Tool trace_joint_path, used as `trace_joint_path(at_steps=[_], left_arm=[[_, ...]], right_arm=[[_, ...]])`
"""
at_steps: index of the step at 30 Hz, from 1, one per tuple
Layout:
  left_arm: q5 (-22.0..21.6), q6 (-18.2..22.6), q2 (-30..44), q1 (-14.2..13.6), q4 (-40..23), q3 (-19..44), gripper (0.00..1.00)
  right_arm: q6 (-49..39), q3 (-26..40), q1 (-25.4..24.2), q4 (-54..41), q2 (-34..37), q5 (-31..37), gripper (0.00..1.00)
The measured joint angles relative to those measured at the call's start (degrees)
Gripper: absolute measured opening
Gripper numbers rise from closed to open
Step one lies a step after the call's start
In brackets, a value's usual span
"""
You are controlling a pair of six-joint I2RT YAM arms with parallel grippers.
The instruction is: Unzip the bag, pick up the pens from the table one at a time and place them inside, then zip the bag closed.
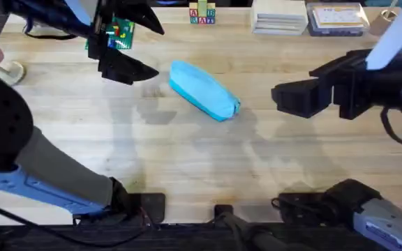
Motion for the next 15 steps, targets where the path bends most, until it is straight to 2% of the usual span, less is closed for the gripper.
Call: trace_joint_path(at_steps=[7,15], left_arm=[[-2.1,-8.1,-3.7,0.0,0.0,0.0,0.996],[-7.7,-22.1,-5.7,0.0,0.0,0.0,0.996]], right_arm=[[0.0,0.0,0.0,0.0,0.0,0.0,0.998],[0.0,0.0,0.0,0.0,0.0,0.0,0.997]])
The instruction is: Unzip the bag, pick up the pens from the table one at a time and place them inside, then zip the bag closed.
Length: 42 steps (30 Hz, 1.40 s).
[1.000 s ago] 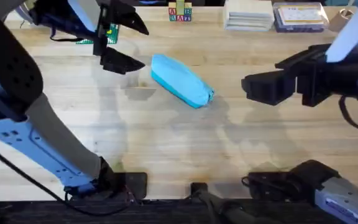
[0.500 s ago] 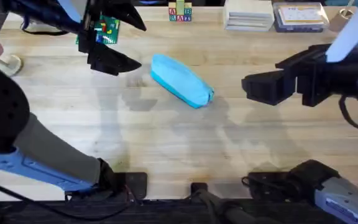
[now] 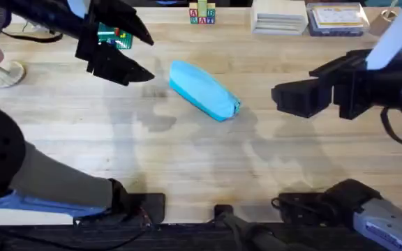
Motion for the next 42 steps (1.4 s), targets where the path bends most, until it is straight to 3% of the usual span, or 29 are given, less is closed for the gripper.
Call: trace_joint_path(at_steps=[4,11,13,17,23,26,32,37,42], left_arm=[[-2.5,-9.4,0.0,0.0,3.4,0.0,0.996],[-4.8,-31.0,0.0,0.0,11.2,0.0,0.996],[-4.9,-34.9,0.0,0.0,11.8,0.0,0.996],[-5.0,-39.2,0.0,0.0,11.6,0.0,0.995],[-5.0,-42.2,0.0,0.0,11.8,0.0,0.996],[-8.0,-46.4,0.0,0.0,11.4,0.0,0.997],[-11.6,-50.2,0.0,-0.2,11.0,0.0,0.999],[-17.7,-58.1,-2.5,-2.9,18.7,-1.9,0.999],[-21.3,-64.8,-11.6,-5.5,26.6,-10.5,0.999]], right_arm=[[0.0,0.0,0.0,0.0,0.0,0.0,0.998],[0.0,0.0,0.0,0.0,0.0,0.0,0.998],[0.0,0.0,0.0,0.0,0.0,0.0,0.998],[0.0,0.0,0.0,0.0,0.0,0.0,0.998],[0.0,0.0,0.0,0.0,0.0,0.0,0.998],[0.0,0.0,0.0,0.0,0.0,0.0,0.998],[0.0,0.0,0.0,0.0,0.0,0.0,0.998],[0.0,0.0,0.0,0.0,0.0,0.0,0.998],[0.0,0.0,0.0,0.0,0.0,0.0,0.998]])
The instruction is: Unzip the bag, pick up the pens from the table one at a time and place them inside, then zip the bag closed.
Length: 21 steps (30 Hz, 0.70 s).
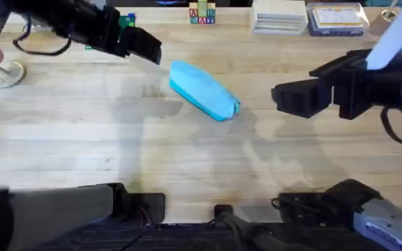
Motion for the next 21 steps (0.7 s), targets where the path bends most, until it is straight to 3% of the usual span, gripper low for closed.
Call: trace_joint_path(at_steps=[5,10,21], left_arm=[[-3.0,-6.0,-11.0,-0.5,6.4,-10.8,0.999],[-4.4,-8.5,-19.7,-0.5,6.8,-18.4,0.999],[-7.7,-12.2,-27.7,-0.5,4.8,-20.2,0.998]], right_arm=[[0.0,0.0,0.0,0.0,0.0,0.0,0.998],[0.0,0.0,0.0,-1.0,0.0,0.0,0.997],[0.0,0.0,0.0,-3.0,0.0,0.0,0.997]])
